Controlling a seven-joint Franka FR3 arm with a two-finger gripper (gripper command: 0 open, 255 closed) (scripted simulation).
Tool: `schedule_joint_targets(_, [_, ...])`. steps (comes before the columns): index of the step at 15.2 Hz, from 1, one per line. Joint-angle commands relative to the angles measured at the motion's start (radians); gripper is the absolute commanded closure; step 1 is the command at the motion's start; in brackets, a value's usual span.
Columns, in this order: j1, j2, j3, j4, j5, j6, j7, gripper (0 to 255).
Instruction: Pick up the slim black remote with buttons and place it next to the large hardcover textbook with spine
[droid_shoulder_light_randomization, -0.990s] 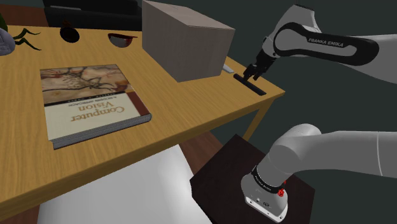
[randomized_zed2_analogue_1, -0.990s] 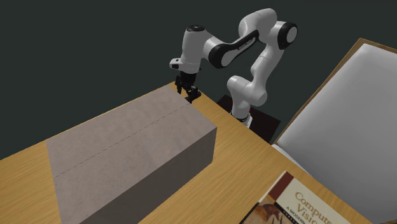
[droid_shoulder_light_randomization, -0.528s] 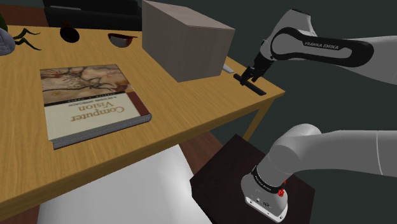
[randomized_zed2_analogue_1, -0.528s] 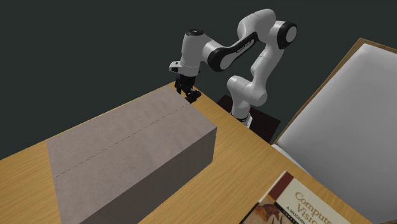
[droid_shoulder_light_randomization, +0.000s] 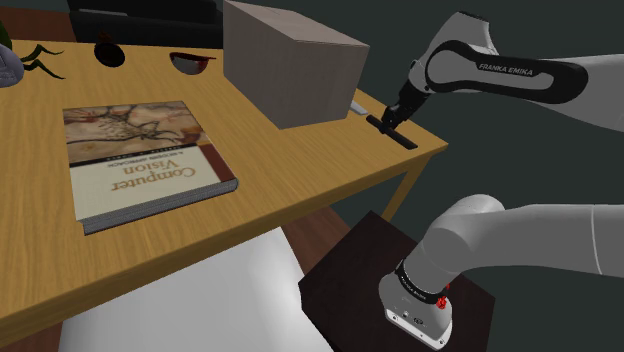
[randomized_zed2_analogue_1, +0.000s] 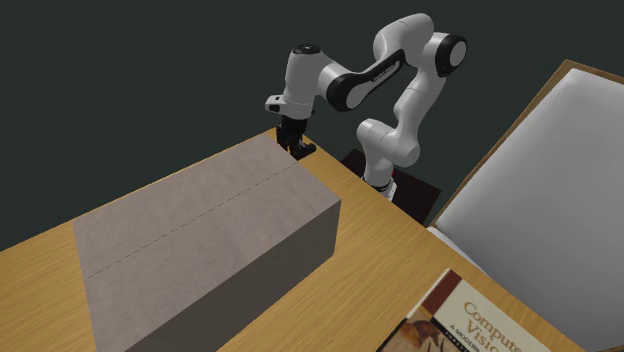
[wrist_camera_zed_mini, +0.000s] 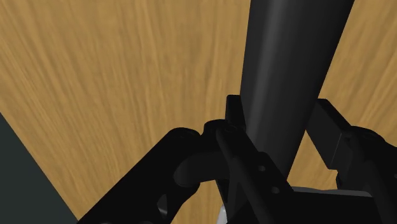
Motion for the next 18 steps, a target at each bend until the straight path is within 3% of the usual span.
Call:
schedule_joint_targets(1, [0.0, 0.007, -0.002, -0.003, -0.003, 0.0, 0.0, 255])
schedule_joint_targets(4, [-0.006, -0.004, -0.005, -0.012, -0.005, -0.002, -0.004, 255])
schedule_joint_targets(18, [0.013, 0.009, 0.03, 0.182, 0.03, -0.182, -0.011, 255])
